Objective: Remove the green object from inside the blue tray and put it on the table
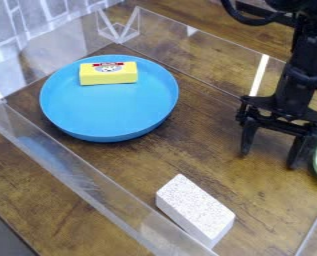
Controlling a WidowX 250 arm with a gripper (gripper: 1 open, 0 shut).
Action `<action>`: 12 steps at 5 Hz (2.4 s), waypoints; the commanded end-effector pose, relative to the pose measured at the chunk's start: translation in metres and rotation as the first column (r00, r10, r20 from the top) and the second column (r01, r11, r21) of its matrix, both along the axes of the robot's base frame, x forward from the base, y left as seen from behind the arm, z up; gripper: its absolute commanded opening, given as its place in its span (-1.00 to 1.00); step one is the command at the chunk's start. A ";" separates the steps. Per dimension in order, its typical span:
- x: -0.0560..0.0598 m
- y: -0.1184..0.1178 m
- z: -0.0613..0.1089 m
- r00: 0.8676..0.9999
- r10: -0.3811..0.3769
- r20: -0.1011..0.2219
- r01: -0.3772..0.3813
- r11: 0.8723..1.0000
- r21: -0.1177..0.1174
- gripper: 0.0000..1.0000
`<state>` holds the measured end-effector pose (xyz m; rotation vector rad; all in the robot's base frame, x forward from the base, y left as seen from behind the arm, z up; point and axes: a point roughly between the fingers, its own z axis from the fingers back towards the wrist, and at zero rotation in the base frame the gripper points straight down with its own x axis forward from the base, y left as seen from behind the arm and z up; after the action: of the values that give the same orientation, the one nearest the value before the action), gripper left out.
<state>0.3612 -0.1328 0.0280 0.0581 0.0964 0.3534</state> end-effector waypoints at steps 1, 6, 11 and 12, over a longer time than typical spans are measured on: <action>0.005 -0.007 0.021 0.999 0.006 0.054 -0.006 1.000 -0.010 1.00; -0.008 0.004 0.013 0.975 -0.219 0.042 0.218 0.976 0.020 1.00; -0.024 0.023 0.029 0.931 -0.361 0.057 0.360 0.933 0.029 1.00; -0.025 0.030 0.026 0.918 -0.394 0.046 0.393 0.919 0.040 1.00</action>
<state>0.3275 -0.1080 0.0289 0.1175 0.0949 -0.0689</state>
